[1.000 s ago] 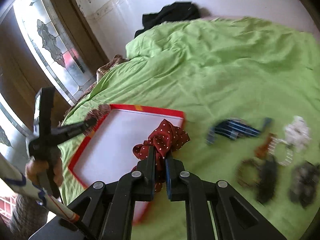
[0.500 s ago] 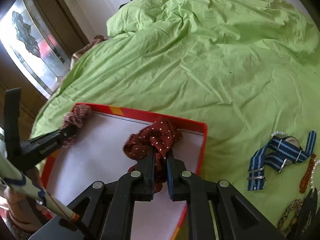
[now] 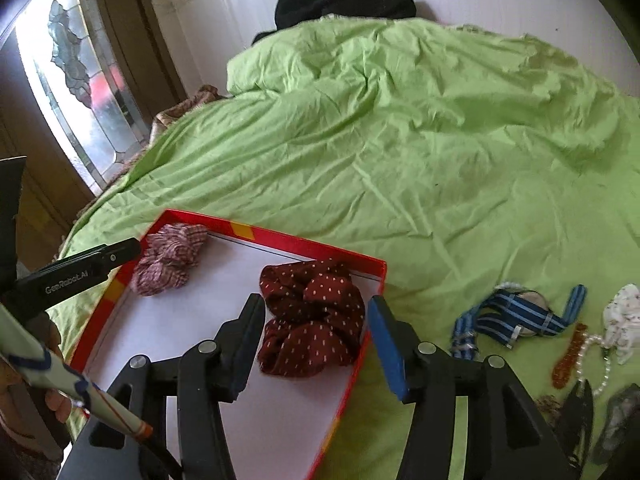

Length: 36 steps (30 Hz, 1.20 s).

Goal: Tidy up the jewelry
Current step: 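Carry both scrunchies into the red tray and open both tools, then grasp the leopard hair tie with the left tool while the right tool grasps the grey scrunchie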

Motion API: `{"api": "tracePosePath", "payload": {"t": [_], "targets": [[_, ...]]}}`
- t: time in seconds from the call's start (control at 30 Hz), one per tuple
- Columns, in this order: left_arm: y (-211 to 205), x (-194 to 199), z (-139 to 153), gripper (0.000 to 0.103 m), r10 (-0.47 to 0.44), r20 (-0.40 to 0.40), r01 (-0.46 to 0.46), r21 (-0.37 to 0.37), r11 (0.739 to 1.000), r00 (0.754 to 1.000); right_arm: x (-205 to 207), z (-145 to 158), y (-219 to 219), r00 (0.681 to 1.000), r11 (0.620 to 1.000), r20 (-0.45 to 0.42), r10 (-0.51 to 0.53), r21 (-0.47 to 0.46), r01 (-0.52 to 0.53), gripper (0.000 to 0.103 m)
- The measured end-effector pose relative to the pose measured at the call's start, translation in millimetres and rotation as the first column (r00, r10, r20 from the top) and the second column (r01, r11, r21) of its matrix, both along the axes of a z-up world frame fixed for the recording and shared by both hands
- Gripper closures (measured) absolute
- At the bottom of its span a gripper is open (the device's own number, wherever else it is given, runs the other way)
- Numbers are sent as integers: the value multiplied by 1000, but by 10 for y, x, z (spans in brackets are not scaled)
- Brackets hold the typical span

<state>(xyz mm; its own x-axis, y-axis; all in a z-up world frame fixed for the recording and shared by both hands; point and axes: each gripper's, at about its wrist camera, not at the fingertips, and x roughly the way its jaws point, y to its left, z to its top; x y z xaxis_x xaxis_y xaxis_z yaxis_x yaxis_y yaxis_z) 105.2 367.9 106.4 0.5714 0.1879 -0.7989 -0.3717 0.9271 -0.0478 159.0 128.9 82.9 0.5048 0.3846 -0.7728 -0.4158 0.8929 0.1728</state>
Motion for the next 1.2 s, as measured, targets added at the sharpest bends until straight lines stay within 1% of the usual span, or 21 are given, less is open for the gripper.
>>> {"api": "tracePosePath", "payload": {"t": [0.1, 0.2, 0.27, 0.37, 0.4, 0.5, 0.63, 0.73, 0.87, 1.0, 1.13, 1.2], "targets": [[-121, -192, 145, 44, 2, 9, -3, 27, 1000, 1000, -250, 129, -201, 1000, 1000, 17, 9, 9, -9, 43], [-304, -398, 295, 43, -32, 41, 31, 31, 999, 999, -559, 204, -505, 999, 1000, 37, 9, 11, -10, 41], [-525, -528, 397, 38, -72, 62, 71, 31, 997, 995, -760, 208, -756, 999, 1000, 40, -5, 8, 5, 41], [-859, -661, 492, 37, -127, 81, 127, 13, 992, 989, -992, 182, -1130, 998, 999, 32, -52, 9, 52, 41], [-969, -689, 512, 37, -149, 84, 149, 3, 989, 985, -1092, 166, -1325, 996, 997, 27, -82, 12, 82, 41], [-1389, -759, 545, 37, -232, 82, 234, -23, 972, 969, -1309, 130, -1820, 987, 987, 19, -162, 16, 162, 41], [-1876, -786, 492, 37, -321, 75, 324, -23, 946, 944, -1523, 124, -2428, 967, 967, 22, -255, -1, 255, 41], [-2225, -727, 368, 37, -384, 44, 385, -35, 922, 922, -1640, 131, -2823, 946, 947, 36, -321, -17, 321, 41], [-2609, -638, 182, 37, -446, 9, 446, -54, 893, 895, -1704, 91, -3226, 920, 920, 17, -393, 13, 393, 41], [-2870, -530, 11, 37, -475, -20, 473, -57, 879, 880, -1711, 2, -3390, 910, 909, -2, -415, 37, 415, 41], [-2952, -314, -124, 37, -474, -15, 472, -59, 880, 881, -1658, -72, -3471, 908, 905, -11, -419, 67, 419, 41], [-2976, -208, -197, 43, -478, -11, 476, -73, 876, 878, -1609, -91, -3501, 907, 903, -13, -421, 85, 421, 41]]}}
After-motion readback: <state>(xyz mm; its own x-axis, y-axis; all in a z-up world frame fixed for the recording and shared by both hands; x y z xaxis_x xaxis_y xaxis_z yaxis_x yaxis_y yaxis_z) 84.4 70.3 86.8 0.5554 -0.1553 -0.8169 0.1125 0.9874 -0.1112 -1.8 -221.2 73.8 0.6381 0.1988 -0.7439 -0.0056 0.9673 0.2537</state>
